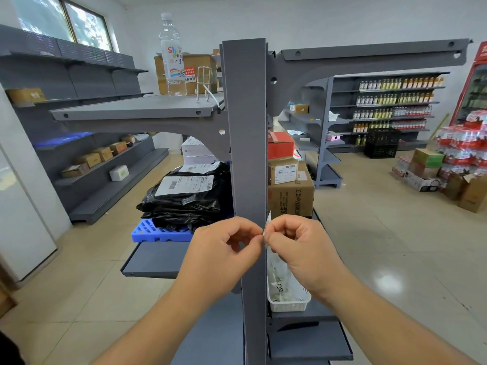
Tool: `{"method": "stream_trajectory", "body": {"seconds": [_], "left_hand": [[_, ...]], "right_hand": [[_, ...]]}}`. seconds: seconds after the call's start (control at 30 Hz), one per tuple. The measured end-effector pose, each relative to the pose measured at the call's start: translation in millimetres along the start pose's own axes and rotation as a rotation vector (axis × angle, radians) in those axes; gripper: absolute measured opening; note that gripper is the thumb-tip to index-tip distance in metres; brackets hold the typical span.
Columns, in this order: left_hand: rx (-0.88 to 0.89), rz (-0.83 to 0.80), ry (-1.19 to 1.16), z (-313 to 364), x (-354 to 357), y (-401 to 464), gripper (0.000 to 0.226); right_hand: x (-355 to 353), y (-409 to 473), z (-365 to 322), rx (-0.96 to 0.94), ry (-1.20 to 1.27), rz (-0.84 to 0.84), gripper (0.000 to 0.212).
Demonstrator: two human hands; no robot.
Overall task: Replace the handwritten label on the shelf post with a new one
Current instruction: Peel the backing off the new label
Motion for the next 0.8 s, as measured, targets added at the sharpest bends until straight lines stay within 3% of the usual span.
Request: {"method": "stream_trajectory", "body": {"seconds": [0.8], "left_hand": [[-0.257, -0.146, -0.186, 12.2, 12.4, 9.0, 0.022]], "right_hand": [[-15.1, 0.9, 0.2, -0.036, -0.075, -0.010, 0.029]]}}
Point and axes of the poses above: each hand's wrist, its own y-axis towards the middle knuckle, its own x-axis out of the palm, z = x × y, the point moved 1 cm from there along y, towards the middle knuckle, and after that the axes turned 15 degrees about y, right-handed, at the moved point
